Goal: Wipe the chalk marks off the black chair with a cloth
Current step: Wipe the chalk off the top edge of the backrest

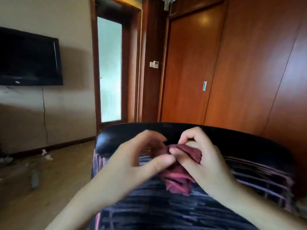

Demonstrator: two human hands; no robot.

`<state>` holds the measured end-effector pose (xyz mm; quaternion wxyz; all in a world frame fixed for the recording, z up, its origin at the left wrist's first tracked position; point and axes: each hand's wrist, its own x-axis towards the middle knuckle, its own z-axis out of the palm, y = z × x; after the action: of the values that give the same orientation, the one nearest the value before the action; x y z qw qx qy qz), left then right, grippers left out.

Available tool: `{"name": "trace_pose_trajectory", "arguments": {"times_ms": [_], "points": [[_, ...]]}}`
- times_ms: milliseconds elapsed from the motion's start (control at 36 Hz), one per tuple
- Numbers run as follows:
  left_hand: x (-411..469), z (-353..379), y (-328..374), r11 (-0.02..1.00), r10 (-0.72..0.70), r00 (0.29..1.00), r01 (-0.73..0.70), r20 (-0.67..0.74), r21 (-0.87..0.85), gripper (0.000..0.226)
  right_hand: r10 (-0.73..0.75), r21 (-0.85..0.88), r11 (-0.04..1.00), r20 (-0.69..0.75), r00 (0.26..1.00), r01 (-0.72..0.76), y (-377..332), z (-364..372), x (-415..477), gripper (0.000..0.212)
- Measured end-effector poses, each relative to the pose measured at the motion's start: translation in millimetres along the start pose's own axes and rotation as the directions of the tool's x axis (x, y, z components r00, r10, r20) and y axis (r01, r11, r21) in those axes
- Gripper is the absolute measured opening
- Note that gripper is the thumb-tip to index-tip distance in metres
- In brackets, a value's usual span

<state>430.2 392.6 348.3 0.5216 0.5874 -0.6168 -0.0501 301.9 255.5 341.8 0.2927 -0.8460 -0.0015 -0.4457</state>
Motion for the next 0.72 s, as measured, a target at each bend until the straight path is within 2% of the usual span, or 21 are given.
{"name": "trace_pose_trajectory", "arguments": {"times_ms": [56, 111, 222, 278, 333, 361, 417, 500, 583, 639, 722], "points": [[1.6, 6.7, -4.5, 0.997, 0.033, 0.999, -0.032, -0.010, 0.066, 0.032, 0.082, 0.096, 0.992, -0.001, 0.997, -0.081, -3.5, 4.0, 1.6, 0.020], [3.5, 4.2, -10.8, 0.998, 0.032, 0.999, -0.029, -0.043, 0.056, 0.026, 0.141, 0.184, 0.972, 0.041, 0.989, -0.146, -6.0, 7.0, 1.0, 0.026], [3.1, -10.9, -17.5, 0.984, -0.052, 0.997, 0.042, -0.058, -0.173, 0.022, 0.223, 0.223, 0.945, 0.102, 0.969, -0.241, -6.6, 6.9, 4.8, 0.041], [0.9, -19.0, -19.8, 0.960, -0.108, 0.991, 0.085, -0.074, -0.267, 0.023, 0.296, 0.342, 0.873, 0.196, 0.935, -0.348, -3.8, 5.0, 7.3, 0.034], [-2.6, -26.2, -23.4, 0.941, -0.153, 0.986, 0.122, -0.073, -0.315, 0.025, 0.333, 0.442, 0.783, 0.296, 0.895, -0.438, -3.5, 4.2, 7.8, 0.012], [-4.4, -29.1, -24.3, 0.933, -0.178, 0.982, 0.146, -0.069, -0.329, 0.025, 0.330, 0.467, 0.764, 0.309, 0.892, -0.445, -4.7, 4.4, 7.8, 0.005], [-8.5, -33.0, -24.4, 0.932, -0.215, 0.975, 0.190, -0.049, -0.308, 0.019, 0.326, 0.467, 0.776, 0.278, 0.904, -0.423, -6.4, 6.2, 8.5, 0.008], [-14.1, -32.8, -21.0, 0.969, -0.220, 0.972, 0.207, -0.088, -0.134, 0.019, 0.283, 0.404, 0.851, 0.185, 0.941, -0.335, -11.4, 9.2, 12.3, 0.007], [-20.2, -30.8, -12.0, 0.971, -0.221, 0.965, 0.203, -0.144, -0.129, 0.031, 0.216, 0.375, 0.885, 0.191, 0.957, -0.275, -17.1, 14.2, 14.1, 0.009], [-25.3, -25.6, -3.6, 0.966, -0.207, 0.976, 0.195, -0.059, -0.169, 0.038, 0.187, 0.354, 0.899, 0.221, 0.957, -0.258, -23.0, 19.6, 13.4, 0.010], [-32.1, -12.5, 3.4, 0.972, -0.174, 0.984, 0.178, 0.038, -0.153, 0.037, 0.170, 0.277, 0.931, 0.248, 0.954, -0.238, -28.8, 27.1, 9.2, 0.012]]}}
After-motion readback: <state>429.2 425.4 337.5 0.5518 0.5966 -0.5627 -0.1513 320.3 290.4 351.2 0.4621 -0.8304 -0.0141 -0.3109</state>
